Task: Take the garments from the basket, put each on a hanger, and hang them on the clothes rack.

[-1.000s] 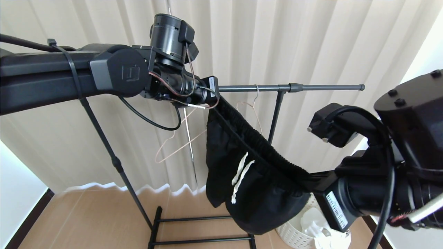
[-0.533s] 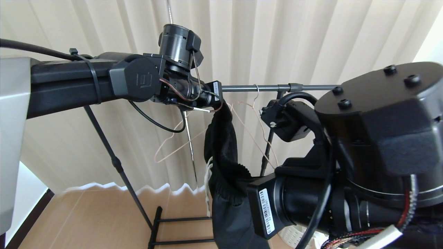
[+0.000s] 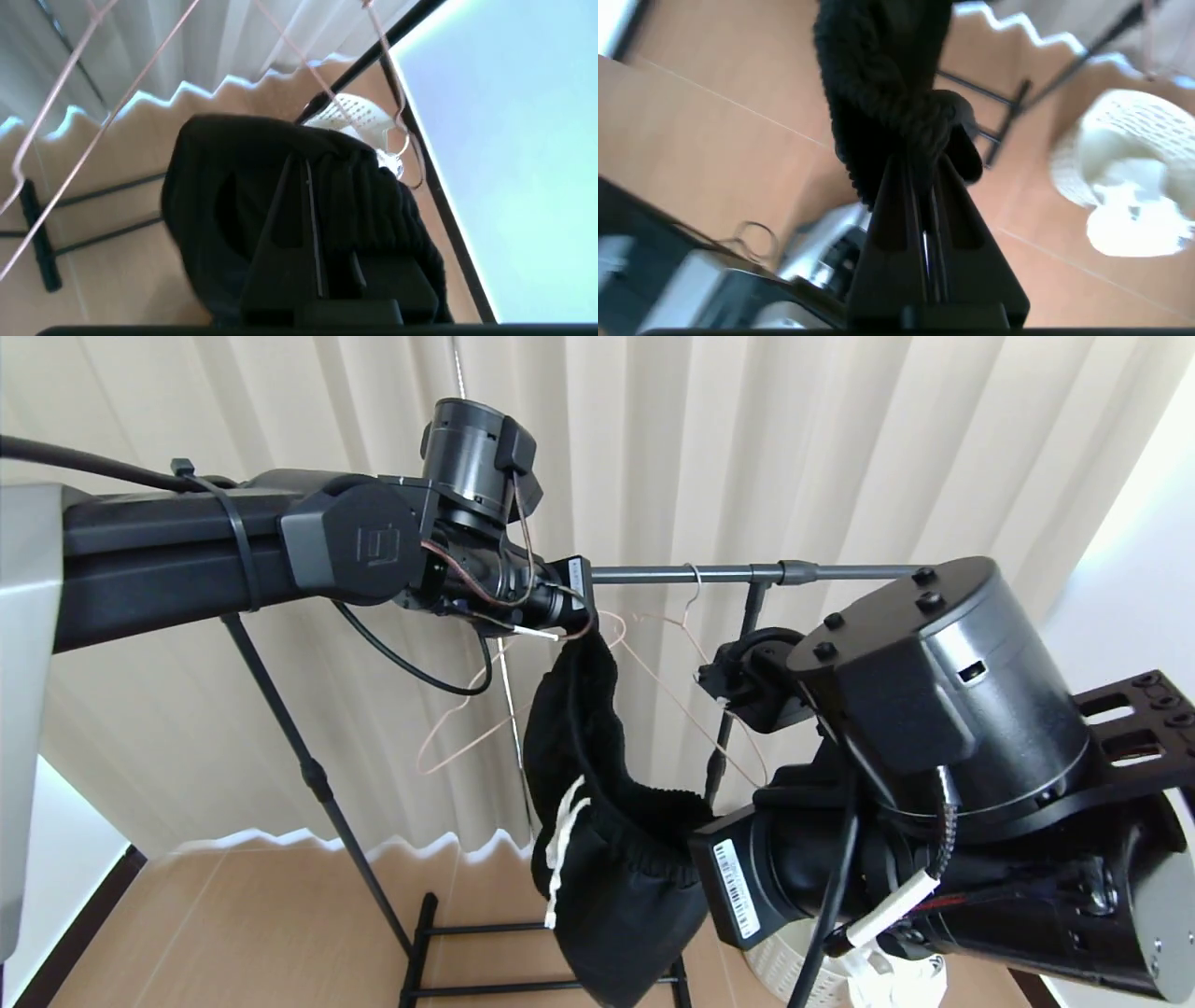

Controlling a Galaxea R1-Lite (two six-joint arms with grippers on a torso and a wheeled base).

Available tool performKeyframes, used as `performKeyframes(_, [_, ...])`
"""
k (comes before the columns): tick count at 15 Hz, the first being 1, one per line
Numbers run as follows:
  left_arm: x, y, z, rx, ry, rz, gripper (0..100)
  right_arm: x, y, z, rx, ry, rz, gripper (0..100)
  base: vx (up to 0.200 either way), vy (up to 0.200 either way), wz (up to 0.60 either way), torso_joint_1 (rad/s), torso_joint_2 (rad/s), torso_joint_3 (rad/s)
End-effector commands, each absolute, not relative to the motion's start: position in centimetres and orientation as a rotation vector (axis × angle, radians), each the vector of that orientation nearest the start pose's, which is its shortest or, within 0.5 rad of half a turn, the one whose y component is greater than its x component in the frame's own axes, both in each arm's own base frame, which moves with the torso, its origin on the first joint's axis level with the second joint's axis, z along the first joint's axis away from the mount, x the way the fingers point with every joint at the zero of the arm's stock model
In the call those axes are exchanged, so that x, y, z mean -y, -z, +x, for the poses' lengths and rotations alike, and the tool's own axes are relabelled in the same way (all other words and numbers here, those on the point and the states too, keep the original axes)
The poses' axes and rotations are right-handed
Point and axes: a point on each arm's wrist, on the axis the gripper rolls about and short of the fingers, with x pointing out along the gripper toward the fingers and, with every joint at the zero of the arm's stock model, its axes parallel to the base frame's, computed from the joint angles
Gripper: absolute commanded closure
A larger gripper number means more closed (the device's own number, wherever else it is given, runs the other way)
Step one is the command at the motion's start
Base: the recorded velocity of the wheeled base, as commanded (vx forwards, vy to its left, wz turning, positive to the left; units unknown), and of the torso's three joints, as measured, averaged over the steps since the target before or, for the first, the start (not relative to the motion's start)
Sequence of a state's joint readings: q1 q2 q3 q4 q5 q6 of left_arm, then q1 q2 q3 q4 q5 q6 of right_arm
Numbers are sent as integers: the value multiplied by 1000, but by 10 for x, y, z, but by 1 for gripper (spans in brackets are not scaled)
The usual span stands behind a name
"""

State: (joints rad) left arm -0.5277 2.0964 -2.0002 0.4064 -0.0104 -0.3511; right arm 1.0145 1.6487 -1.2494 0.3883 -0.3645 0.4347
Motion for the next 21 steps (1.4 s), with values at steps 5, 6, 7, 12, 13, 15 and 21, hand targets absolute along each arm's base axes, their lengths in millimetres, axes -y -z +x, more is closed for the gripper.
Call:
performKeyframes(5, [155,-294,293,-719,376,-78,100,-205,-255,229,-615,-219,-133,100,0,0,0,0,0,0])
performKeyframes(6, [151,-291,287,-731,371,-52,100,-208,-255,243,-612,-200,-130,100,0,0,0,0,0,0])
performKeyframes(7, [143,-285,274,-754,358,-14,100,-215,-255,262,-600,-180,-115,100,0,0,0,0,0,0])
performKeyframes(12, [140,-225,199,-888,454,97,100,-255,-250,328,-521,-141,68,100,0,0,0,0,0,0])
performKeyframes(13, [146,-215,188,-903,489,119,100,-260,-254,334,-498,-145,99,100,0,0,0,0,0,0])
performKeyframes(15, [166,-206,174,-906,555,83,100,-272,-239,346,-507,-147,100,100,0,0,0,0,0,0])
performKeyframes(21, [237,-205,170,-934,623,-99,100,-290,-226,352,-497,-229,141,100,0,0,0,0,0,0])
